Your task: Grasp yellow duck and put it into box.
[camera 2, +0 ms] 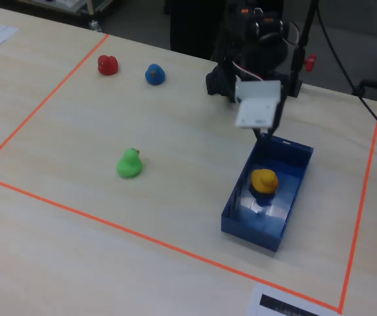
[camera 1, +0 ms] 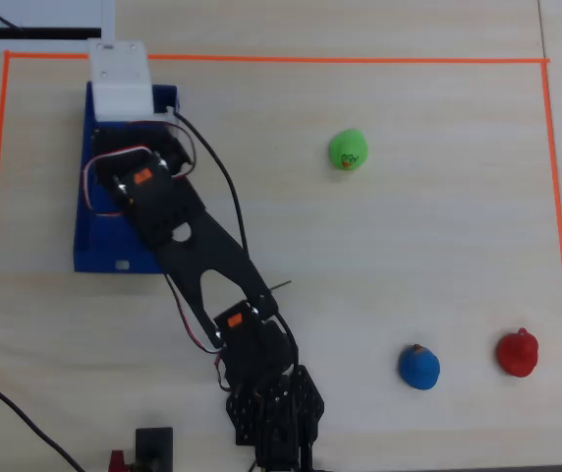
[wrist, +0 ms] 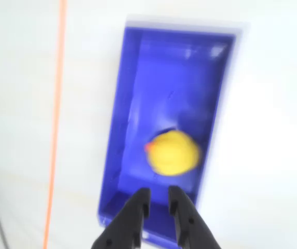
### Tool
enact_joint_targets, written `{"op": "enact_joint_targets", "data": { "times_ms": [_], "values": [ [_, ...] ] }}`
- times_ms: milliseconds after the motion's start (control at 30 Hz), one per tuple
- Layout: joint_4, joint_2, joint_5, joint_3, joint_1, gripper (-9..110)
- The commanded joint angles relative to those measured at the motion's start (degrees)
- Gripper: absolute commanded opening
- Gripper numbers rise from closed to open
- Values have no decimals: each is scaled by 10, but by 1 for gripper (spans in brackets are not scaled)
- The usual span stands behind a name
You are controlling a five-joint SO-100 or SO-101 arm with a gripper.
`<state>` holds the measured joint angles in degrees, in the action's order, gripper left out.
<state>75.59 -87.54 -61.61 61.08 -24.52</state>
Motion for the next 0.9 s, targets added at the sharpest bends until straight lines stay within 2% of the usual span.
{"op": "enact_joint_targets", "data": {
  "times_ms": [0,100,167,333,533,867],
  "values": [
    [-157,-250,-52,313,98,0],
    [-263,-387,-103,573,168,0],
    [-291,-466,-122,708,197,0],
    [-241,-647,-124,918,208,0],
    [-174,-825,-147,1069,205,0],
    [-74,-958,-164,1146,197,0]
  ]
}}
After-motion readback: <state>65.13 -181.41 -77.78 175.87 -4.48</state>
